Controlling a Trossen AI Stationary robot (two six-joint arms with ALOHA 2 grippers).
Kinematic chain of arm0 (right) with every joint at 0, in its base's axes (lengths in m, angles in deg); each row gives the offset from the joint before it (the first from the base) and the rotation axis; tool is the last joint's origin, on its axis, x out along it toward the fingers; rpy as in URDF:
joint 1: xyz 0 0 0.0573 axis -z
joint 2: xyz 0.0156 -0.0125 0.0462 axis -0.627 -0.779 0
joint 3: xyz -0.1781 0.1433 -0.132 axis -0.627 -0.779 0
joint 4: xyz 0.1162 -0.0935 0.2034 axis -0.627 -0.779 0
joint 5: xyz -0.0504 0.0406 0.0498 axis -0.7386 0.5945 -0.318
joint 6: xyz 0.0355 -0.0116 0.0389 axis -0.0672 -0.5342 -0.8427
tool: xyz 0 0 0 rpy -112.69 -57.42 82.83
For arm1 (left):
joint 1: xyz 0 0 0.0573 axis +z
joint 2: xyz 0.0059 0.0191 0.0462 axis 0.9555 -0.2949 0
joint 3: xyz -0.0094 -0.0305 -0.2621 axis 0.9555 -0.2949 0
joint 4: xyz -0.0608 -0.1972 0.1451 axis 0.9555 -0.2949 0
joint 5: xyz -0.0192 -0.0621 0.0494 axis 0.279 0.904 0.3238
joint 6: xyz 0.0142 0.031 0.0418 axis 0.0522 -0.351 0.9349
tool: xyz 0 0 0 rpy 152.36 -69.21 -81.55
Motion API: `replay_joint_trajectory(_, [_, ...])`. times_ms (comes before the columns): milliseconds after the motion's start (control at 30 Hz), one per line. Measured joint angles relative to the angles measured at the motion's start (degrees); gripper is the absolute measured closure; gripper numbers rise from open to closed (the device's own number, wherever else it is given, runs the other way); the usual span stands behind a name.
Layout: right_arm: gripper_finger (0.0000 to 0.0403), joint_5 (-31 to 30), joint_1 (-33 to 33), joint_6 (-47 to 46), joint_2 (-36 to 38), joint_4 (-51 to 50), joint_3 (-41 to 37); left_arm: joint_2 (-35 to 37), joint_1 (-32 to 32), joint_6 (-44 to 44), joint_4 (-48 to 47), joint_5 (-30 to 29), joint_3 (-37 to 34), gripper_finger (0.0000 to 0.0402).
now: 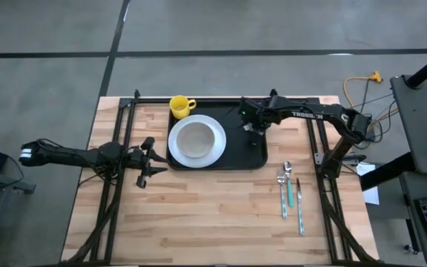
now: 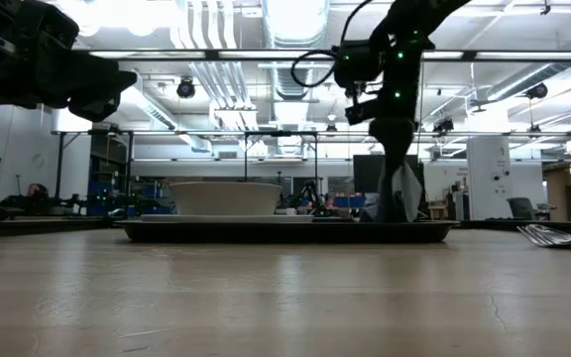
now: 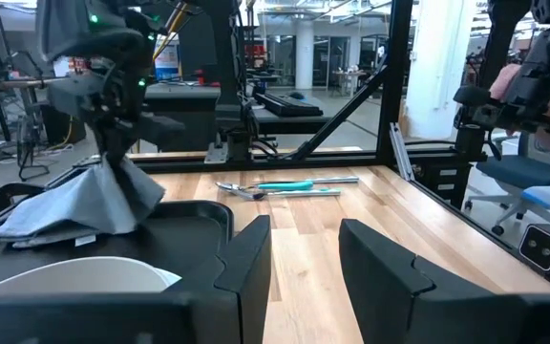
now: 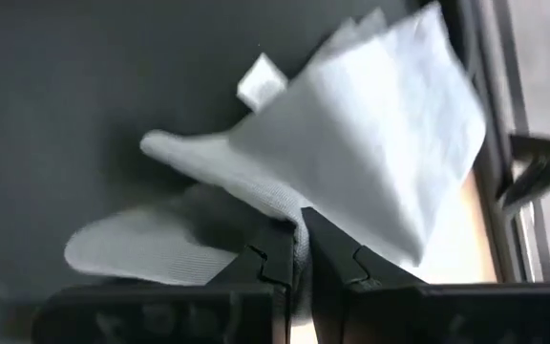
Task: Set up tray
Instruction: Put the gray napkin on the right side of the white plate
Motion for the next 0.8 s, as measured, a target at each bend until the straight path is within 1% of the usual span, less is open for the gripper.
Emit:
replay_joint_trajectory(167, [0.0394, 1.3, -0.5, 0.2, 0.7, -4.7, 0.0, 0.0, 0.0, 0.0, 0.0, 0.0, 0.0, 0.0294])
replay_joint_trajectory(367, [0.0394, 11.6, -0.5, 4.7, 0.9, -5.6, 0.0, 0.0, 0.0, 0.0, 0.0, 0.0, 0.0, 0.0294])
replay_joint_trajectory(433, [0.0394, 13.8, -0.5, 5.9, 1.0, -5.7, 0.0, 0.0, 0.0, 0.0, 0.0, 0.0, 0.0, 0.0294])
replay_joint_trajectory(800, [0.0392, 15.3, -0.5, 9.9, 1.0, -7.4, 0.0, 0.0, 0.0, 0.0, 0.0, 0.0, 0.0, 0.0294])
